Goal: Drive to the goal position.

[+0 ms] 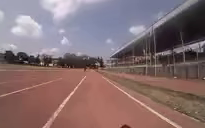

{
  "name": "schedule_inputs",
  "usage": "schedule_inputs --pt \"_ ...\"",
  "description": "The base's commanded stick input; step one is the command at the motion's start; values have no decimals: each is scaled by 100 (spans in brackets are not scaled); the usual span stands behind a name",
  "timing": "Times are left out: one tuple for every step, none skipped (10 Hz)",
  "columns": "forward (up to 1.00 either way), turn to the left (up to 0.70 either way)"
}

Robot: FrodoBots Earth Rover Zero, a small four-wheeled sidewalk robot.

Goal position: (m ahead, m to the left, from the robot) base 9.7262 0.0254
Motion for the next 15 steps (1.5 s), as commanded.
schedule_inputs --pt "70 0" --pt "70 0" --pt "70 0" --pt "70 0" --pt "70 0" --pt "70 0" --pt "70 0" --pt "70 0" --pt "70 0" --pt "70 0" --pt "70 0" --pt "70 0" --pt "70 0" --pt "70 0" --pt "70 0"
